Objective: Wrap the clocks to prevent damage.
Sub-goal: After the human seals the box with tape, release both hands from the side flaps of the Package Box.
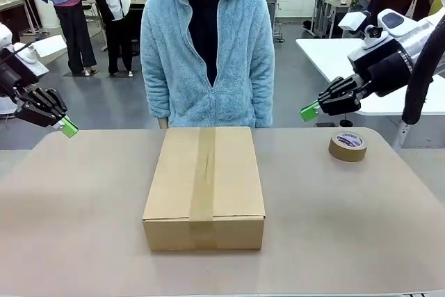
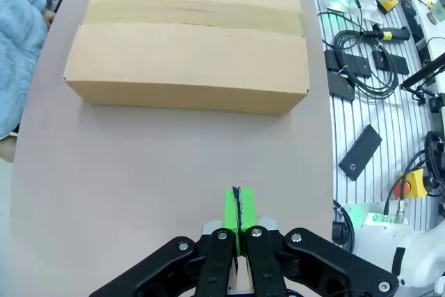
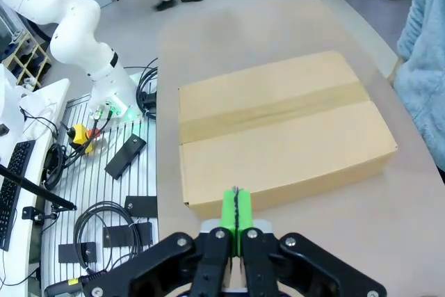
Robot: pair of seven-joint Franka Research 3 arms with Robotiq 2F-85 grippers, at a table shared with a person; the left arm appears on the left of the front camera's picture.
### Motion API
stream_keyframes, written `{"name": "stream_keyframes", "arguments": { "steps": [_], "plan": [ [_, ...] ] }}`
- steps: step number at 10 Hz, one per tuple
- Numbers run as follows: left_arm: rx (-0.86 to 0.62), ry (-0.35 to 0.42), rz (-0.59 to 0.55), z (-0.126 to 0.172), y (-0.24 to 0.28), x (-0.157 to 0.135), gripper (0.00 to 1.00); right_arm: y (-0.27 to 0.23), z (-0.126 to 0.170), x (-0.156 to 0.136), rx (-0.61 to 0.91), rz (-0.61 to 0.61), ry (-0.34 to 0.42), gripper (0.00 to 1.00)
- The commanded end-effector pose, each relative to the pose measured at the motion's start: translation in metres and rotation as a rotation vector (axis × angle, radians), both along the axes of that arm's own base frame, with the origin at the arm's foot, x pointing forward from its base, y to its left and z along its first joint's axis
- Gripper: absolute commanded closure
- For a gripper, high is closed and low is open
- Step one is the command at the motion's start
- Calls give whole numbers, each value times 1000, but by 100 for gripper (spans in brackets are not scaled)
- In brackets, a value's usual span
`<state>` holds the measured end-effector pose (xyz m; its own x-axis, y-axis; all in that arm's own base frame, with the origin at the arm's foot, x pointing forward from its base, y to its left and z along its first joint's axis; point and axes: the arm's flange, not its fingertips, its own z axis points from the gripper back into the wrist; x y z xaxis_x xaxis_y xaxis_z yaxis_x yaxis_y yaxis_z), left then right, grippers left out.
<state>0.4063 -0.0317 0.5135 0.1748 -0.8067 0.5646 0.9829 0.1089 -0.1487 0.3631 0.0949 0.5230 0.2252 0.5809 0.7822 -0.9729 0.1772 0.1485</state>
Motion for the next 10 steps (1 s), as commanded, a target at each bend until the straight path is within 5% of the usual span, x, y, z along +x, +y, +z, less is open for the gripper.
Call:
{"name": "stream_keyframes", "arguments": {
  "steps": [1,10],
  "plan": [
    [-2,-6,2,-1,0,4,100,0,-2,5,4,11,-14,99],
    [-6,-1,0,-2,0,2,100,-1,0,1,3,2,0,99]
  ]
}}
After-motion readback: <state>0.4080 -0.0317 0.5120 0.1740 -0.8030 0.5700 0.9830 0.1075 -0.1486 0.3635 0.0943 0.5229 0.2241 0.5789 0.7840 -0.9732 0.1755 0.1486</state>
